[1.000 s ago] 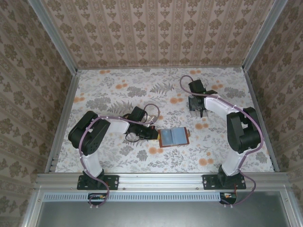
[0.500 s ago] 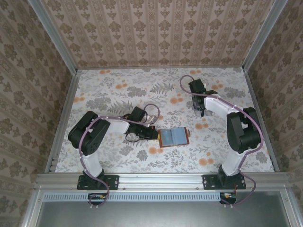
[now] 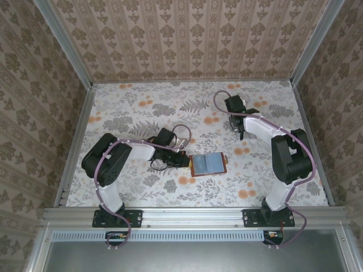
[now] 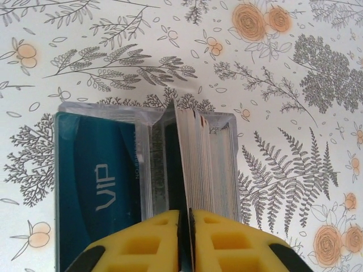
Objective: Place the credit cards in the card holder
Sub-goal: Pick up the credit card from the storage box.
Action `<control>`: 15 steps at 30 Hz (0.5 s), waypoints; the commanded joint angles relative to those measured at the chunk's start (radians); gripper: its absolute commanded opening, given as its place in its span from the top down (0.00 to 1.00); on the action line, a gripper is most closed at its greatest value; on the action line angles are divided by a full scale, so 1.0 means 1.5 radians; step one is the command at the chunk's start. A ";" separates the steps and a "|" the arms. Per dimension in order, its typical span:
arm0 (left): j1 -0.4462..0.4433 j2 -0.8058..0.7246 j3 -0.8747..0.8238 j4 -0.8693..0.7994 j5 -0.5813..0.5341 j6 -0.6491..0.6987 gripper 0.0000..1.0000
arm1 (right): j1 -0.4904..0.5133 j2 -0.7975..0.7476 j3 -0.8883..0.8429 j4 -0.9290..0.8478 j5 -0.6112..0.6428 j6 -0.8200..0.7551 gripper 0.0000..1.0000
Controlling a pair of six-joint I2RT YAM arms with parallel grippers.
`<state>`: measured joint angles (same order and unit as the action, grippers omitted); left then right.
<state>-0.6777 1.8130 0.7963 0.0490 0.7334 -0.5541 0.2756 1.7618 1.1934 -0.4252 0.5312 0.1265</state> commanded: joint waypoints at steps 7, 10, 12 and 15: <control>-0.027 0.044 -0.020 -0.038 -0.080 0.006 1.00 | 0.007 -0.054 0.002 -0.021 -0.033 -0.002 0.98; -0.027 0.040 -0.020 -0.044 -0.080 0.008 1.00 | 0.011 -0.092 -0.011 -0.021 -0.071 0.015 0.97; -0.026 0.035 -0.027 -0.035 -0.078 0.008 1.00 | 0.010 -0.125 -0.025 -0.018 -0.109 0.031 0.97; -0.027 0.038 -0.019 -0.054 -0.078 0.023 1.00 | 0.012 -0.187 -0.067 -0.005 -0.185 0.062 0.97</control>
<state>-0.6796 1.8111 0.7971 0.0448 0.7284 -0.5533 0.2863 1.5707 1.1412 -0.4259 0.3756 0.1616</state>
